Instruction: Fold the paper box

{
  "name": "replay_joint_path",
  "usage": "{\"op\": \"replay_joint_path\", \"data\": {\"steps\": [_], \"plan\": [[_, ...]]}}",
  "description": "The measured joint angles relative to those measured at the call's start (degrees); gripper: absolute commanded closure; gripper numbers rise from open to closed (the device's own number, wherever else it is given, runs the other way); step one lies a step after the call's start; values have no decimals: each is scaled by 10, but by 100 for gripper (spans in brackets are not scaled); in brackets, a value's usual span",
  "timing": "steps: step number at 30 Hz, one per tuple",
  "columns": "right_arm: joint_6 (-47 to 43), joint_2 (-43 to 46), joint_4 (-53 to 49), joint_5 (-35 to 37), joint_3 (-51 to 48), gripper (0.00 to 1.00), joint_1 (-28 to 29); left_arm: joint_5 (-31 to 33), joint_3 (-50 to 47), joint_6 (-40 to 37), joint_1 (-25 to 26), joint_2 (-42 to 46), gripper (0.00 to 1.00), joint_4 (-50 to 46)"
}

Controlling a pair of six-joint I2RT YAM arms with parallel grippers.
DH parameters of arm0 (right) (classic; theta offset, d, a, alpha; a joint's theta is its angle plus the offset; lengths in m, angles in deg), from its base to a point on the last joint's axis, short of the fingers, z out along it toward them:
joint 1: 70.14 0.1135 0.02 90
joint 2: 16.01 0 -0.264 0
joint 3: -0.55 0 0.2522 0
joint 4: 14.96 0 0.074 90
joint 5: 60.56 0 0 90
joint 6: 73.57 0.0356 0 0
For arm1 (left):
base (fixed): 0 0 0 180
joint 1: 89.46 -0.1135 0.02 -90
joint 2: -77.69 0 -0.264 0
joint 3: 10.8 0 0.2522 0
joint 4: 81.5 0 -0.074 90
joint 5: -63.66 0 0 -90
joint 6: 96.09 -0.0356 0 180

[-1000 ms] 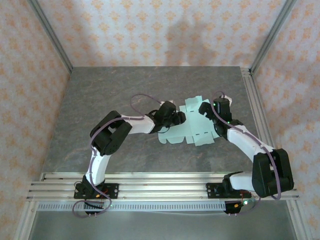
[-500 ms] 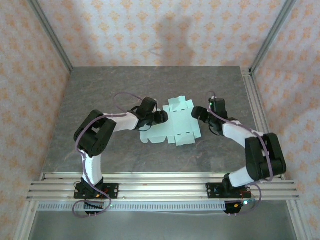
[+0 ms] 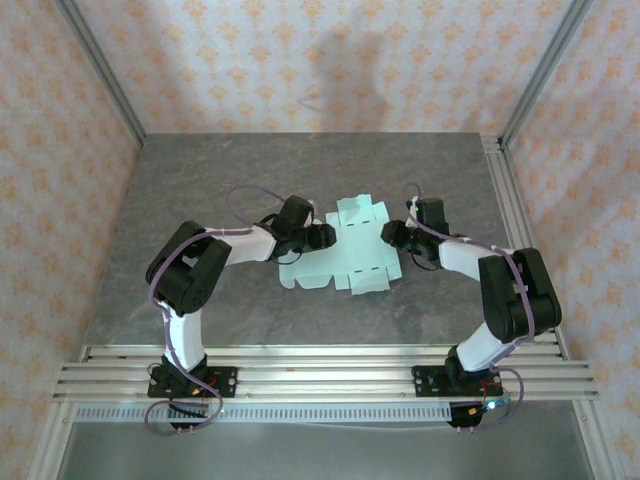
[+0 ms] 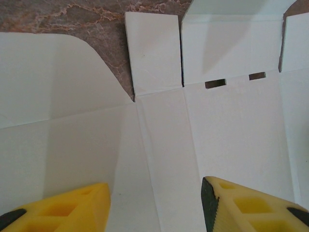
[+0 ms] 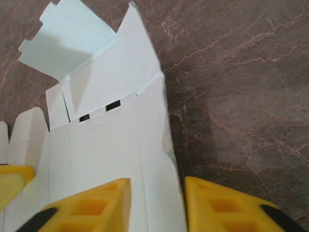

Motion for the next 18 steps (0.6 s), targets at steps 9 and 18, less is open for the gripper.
{"op": "replay_joint_path", "data": {"steps": [9, 18], "plan": [[0, 0, 22, -6, -24, 60, 0, -1, -3, 12, 0, 1, 46, 7], [-6, -2, 34, -19, -35, 90, 0, -4, -5, 21, -3, 1, 46, 10]]}}
